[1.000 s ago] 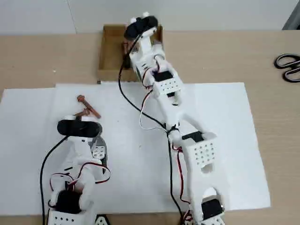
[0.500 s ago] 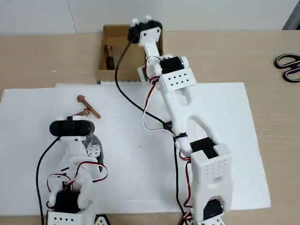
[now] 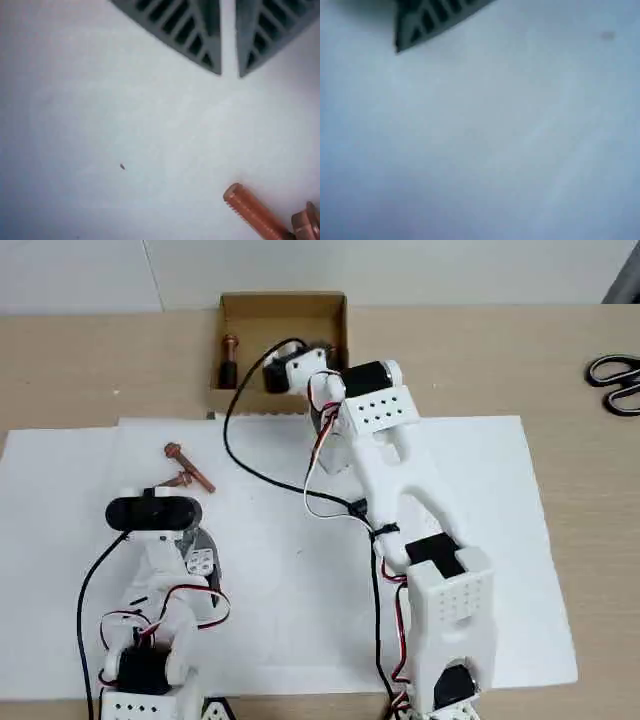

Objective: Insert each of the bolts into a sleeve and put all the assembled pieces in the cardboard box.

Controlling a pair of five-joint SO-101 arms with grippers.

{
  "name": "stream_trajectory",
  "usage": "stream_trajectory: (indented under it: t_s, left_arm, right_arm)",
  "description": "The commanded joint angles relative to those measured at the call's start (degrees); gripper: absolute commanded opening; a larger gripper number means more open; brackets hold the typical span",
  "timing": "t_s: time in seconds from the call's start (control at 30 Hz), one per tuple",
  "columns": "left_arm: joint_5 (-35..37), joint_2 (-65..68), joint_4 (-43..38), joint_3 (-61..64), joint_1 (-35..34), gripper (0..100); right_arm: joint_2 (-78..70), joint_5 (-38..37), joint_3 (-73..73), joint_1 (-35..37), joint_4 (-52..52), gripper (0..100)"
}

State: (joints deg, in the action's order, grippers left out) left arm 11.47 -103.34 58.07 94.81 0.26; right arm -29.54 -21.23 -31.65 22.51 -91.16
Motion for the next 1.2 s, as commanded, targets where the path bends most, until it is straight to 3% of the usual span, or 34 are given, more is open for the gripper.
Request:
stream_trajectory:
  t_s: [0.0,0.37,0.77,1.17]
  left_arm:
    - [0.26,-0.26,-1.14,-0.84,0.00,1]
    - [0.26,-0.44,-1.14,-0.75,0.18,1]
    - [0.44,-0.44,-1.14,-0.66,-0.09,1]
    - [0.53,-0.53,-1.14,-0.66,-0.18,1]
  right_arm:
    - [0.84,-4.57,-2.64,-0.22,-2.24,25.3]
    - [0.13,-12.57,-2.29,-1.27,-2.07,25.3]
    - [-4.18,-21.19,-2.29,-8.57,-1.80,25.3]
    - [-9.10,-26.02,-2.29,-7.60,2.07,25.2]
